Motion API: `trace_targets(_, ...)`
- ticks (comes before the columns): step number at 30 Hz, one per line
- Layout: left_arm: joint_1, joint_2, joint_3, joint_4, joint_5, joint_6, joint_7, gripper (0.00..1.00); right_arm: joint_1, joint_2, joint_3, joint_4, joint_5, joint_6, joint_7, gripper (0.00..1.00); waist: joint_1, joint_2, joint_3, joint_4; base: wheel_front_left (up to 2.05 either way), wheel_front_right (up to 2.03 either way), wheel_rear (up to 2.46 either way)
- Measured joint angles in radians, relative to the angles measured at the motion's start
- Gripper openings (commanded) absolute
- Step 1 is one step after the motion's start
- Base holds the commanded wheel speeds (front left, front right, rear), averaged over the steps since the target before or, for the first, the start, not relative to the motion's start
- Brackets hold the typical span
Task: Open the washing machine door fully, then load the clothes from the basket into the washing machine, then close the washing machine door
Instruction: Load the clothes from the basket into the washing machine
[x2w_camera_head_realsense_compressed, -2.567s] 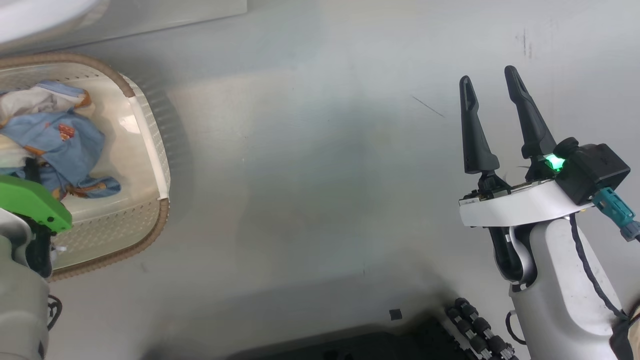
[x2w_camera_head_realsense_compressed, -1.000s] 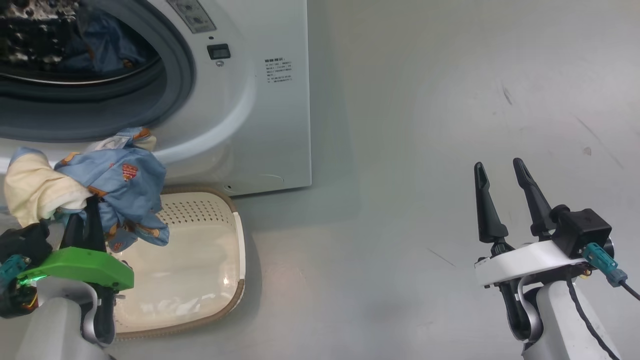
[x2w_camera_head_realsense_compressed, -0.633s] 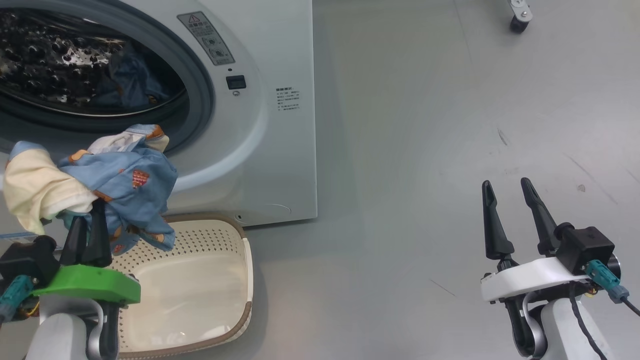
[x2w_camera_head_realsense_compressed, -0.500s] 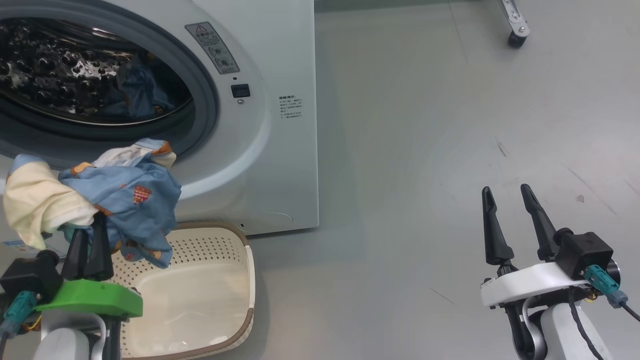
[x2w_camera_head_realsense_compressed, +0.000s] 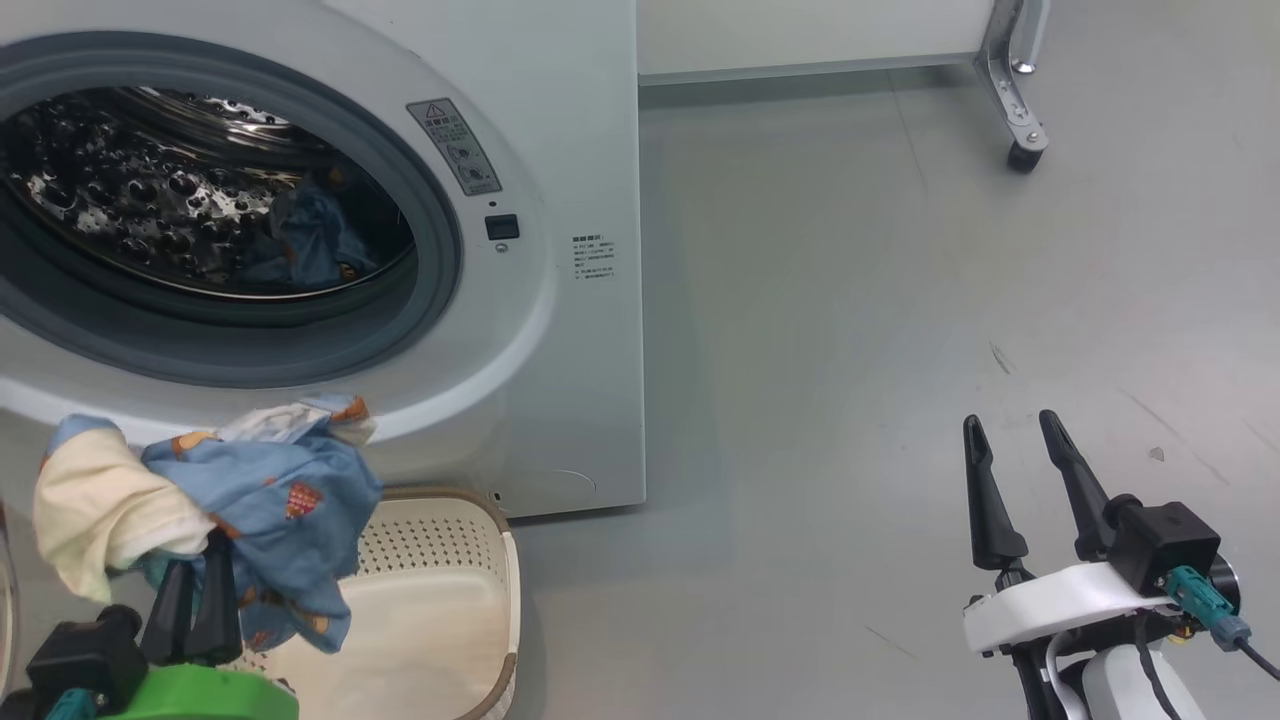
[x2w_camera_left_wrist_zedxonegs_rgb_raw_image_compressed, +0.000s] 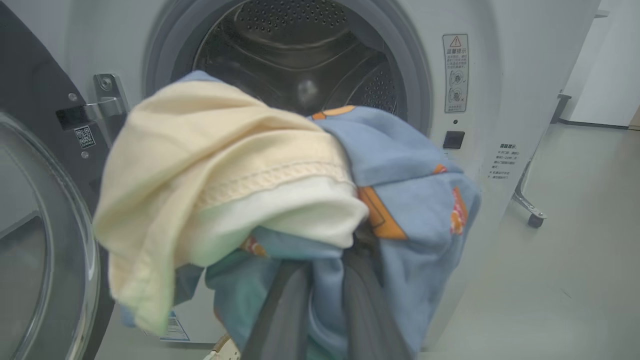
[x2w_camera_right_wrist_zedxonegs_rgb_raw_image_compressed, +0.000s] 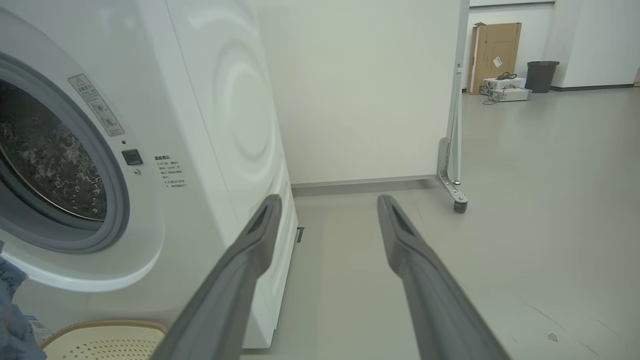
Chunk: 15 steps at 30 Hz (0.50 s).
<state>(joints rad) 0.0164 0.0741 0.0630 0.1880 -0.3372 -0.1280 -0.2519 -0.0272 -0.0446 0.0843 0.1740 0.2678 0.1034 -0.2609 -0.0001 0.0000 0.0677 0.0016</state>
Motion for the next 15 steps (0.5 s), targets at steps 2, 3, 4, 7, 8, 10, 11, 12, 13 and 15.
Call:
trace_targets(2,0.021,-0.002,0.003,-0.005,0.000,0.000,0.000,0.00,0.004,0.000,0.000,-0.002,-0.008,0.000,0.000,1.00,0.0000,0.0000,-0.008,0.001,0.00,0.00,0.00)
trace_targets(3,0.029,-0.004,0.006,-0.010,0.000,0.000,0.000,0.00,0.006,0.000,0.001,-0.003,-0.008,0.000,0.000,1.00,0.0000,0.0000,-0.012,0.001,0.00,0.00,0.00)
trace_targets(4,0.035,-0.005,0.007,-0.015,0.003,0.000,0.000,0.00,0.007,0.000,0.002,-0.007,-0.008,0.000,0.000,1.00,0.0000,0.0000,-0.014,0.000,0.00,0.00,0.00)
trace_targets(7,0.048,-0.008,0.008,-0.033,0.006,0.000,0.000,0.00,0.016,0.000,0.002,-0.012,-0.014,0.000,0.000,1.00,0.0000,0.0000,-0.015,-0.001,0.00,0.00,0.00)
trace_targets(8,0.050,-0.011,0.009,-0.038,0.007,0.000,0.000,0.00,0.017,0.001,0.002,-0.013,-0.015,0.000,0.000,1.00,0.0000,0.0000,-0.015,-0.001,0.00,0.00,0.00)
trace_targets(10,0.052,-0.016,0.009,-0.043,0.009,0.000,0.000,0.00,0.018,0.001,0.002,-0.015,-0.015,0.000,0.000,1.00,0.0000,0.0000,-0.015,-0.001,0.00,0.00,0.00)
trace_targets(11,0.054,-0.019,0.009,-0.046,0.011,0.000,0.000,0.00,0.018,0.001,0.002,-0.017,-0.016,0.000,0.000,1.00,0.0000,0.0000,-0.015,-0.001,0.00,0.00,0.00)
trace_targets(12,0.058,-0.021,0.009,-0.049,0.011,0.000,0.000,0.00,0.018,0.001,0.002,-0.017,-0.016,0.000,0.000,1.00,0.0000,0.0000,-0.014,-0.001,0.00,0.00,0.00)
trace_targets(13,0.062,-0.021,0.009,-0.054,0.011,0.000,0.000,0.00,0.020,0.001,0.002,-0.017,-0.016,0.001,0.000,1.00,0.0000,0.0000,-0.014,-0.001,0.00,0.00,0.00)
trace_targets(15,0.066,-0.023,0.008,-0.062,0.011,0.000,0.000,0.00,0.022,0.001,0.002,-0.018,-0.016,0.001,0.000,1.00,0.0000,0.0000,-0.011,0.000,0.00,0.00,0.00)
